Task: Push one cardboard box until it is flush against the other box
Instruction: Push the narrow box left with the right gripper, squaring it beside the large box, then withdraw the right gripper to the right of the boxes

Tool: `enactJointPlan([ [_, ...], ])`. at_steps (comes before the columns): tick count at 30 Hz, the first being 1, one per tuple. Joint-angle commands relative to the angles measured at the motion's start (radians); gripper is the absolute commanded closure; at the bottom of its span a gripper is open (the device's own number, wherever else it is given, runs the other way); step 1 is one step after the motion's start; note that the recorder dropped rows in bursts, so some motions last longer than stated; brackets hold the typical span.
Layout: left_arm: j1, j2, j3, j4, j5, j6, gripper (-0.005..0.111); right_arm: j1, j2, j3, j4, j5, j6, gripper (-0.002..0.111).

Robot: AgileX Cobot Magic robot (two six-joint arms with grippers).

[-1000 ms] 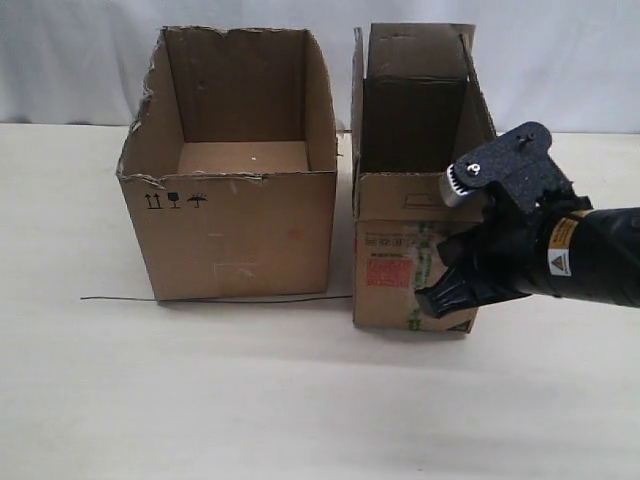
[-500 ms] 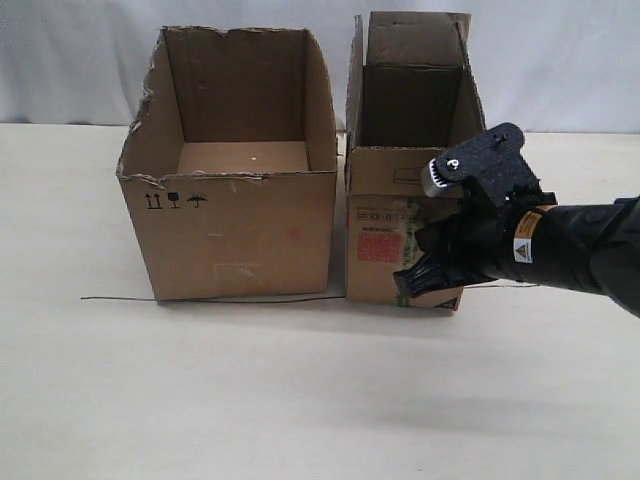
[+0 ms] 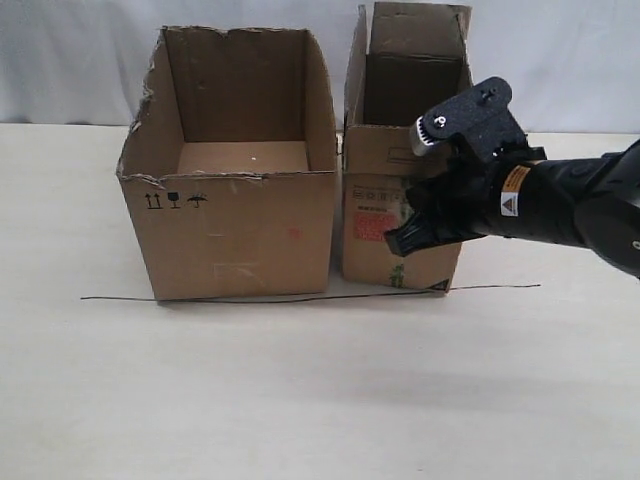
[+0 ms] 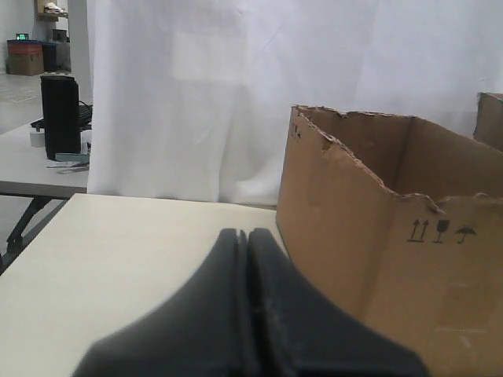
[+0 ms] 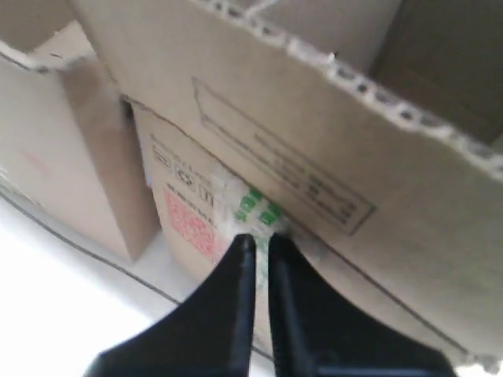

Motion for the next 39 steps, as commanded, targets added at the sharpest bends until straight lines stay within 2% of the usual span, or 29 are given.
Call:
enactJointPlan([
  [1, -0.002, -0.002, 0.003, 0.001, -0.008, -0.007, 0.107, -0.038, 0.003, -0.007, -0.008, 0.068, -0.010, 0.103],
  [6, -0.002, -0.002, 0.003, 0.001, -0.008, -0.007, 0.107, -0.053, -0.002, -0.007, 0.010, 0.096, -0.010, 0.103],
  [8, -0.002, -0.002, 0.003, 0.001, -0.008, -0.007, 0.107, -0.027, -0.040, -0.007, 0.048, 0.130, -0.010, 0.103],
  [14, -0.002, -0.002, 0.003, 0.001, -0.008, -0.007, 0.107, 0.078, -0.453, -0.007, 0.181, 0.351, -0.010, 0.103],
  [15, -0.002, -0.002, 0.003, 0.001, -0.008, -0.007, 0.107, 0.057, -0.556, -0.007, 0.178, 0.366, -0.010, 0.103],
  [17, -0.002, -0.002, 0.003, 0.001, -0.008, -0.007, 0.107, -0.068, -0.616, -0.007, 0.148, 0.373, -0.008, 0.103],
  [18, -0.002, -0.002, 0.003, 0.001, -0.008, -0.007, 0.107, -0.197, -0.595, -0.007, 0.148, 0.380, -0.008, 0.103],
  [19, -0.002, -0.002, 0.003, 0.001, -0.008, -0.007, 0.107, -0.271, -0.567, -0.007, 0.151, 0.368, -0.010, 0.103],
  [20, -0.002, -0.002, 0.003, 0.001, -0.005, -0.007, 0.107, -0.406, -0.488, -0.007, 0.180, 0.310, -0.010, 0.103],
  [22, -0.002, -0.002, 0.003, 0.001, -0.005, -0.007, 0.107, -0.550, -0.336, -0.042, 0.266, 0.223, -0.018, 0.103],
  [24, -0.002, -0.002, 0.003, 0.001, -0.005, -0.007, 0.107, -0.621, -0.153, -0.144, 0.353, 0.229, -0.095, 0.103],
  [28, -0.002, -0.002, 0.003, 0.001, -0.007, -0.007, 0.107, -0.672, 0.109, -0.358, 0.612, 0.353, -0.300, 0.103],
  [30, -0.002, -0.002, 0.003, 0.001, -0.007, -0.007, 0.107, -0.696, 0.248, -0.510, 0.839, 0.516, -0.505, 0.103],
  [33, -0.002, -0.002, 0.003, 0.001, -0.007, -0.007, 0.107, -0.749, 0.429, -0.722, 1.155, 0.811, -0.709, 0.103],
  [35, -0.002, -0.002, 0.003, 0.001, -0.007, -0.007, 0.107, -0.771, 0.533, -0.824, 1.284, 0.902, -0.725, 0.103],
  [39, -0.002, -0.002, 0.003, 0.001, -0.007, -0.007, 0.107, -0.769, 0.654, -0.919, 1.355, 0.935, -0.722, 0.103],
])
